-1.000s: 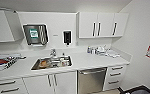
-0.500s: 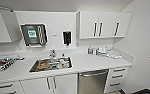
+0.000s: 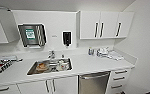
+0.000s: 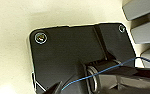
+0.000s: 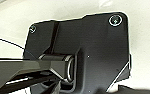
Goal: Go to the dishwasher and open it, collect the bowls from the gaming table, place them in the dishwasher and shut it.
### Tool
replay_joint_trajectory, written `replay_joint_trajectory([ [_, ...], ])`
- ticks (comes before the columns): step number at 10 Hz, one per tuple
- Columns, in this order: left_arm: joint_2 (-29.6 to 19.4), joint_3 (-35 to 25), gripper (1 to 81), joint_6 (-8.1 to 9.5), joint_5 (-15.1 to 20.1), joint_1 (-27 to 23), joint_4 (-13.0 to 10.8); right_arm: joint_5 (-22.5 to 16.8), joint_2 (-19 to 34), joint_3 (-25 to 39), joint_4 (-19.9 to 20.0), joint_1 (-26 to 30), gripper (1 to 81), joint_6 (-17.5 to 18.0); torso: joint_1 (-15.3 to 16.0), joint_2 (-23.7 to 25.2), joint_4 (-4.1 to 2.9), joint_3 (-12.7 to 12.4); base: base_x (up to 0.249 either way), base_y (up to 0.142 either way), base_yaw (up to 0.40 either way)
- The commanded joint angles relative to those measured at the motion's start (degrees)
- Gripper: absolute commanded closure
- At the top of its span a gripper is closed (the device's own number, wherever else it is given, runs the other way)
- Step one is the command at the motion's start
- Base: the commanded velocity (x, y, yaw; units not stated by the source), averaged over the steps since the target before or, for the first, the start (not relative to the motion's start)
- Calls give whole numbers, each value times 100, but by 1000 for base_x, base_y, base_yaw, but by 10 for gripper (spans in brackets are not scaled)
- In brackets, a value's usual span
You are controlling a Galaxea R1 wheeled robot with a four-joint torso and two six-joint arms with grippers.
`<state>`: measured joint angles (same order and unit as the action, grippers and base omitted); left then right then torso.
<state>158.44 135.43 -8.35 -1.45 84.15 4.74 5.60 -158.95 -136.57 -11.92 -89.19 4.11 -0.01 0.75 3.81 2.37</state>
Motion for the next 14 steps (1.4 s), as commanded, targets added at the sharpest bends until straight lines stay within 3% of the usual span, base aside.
replay_joint_trajectory([
  [1,-84,-34,10,-26,312,-307,18,-278,72,9,-47,256,10,-7,1,0,0,0,113,0,0],
  [14,-58,-34,10,-26,312,-316,-26,-278,54,0,-65,248,10,-7,1,0,0,0,113,0,0],
])
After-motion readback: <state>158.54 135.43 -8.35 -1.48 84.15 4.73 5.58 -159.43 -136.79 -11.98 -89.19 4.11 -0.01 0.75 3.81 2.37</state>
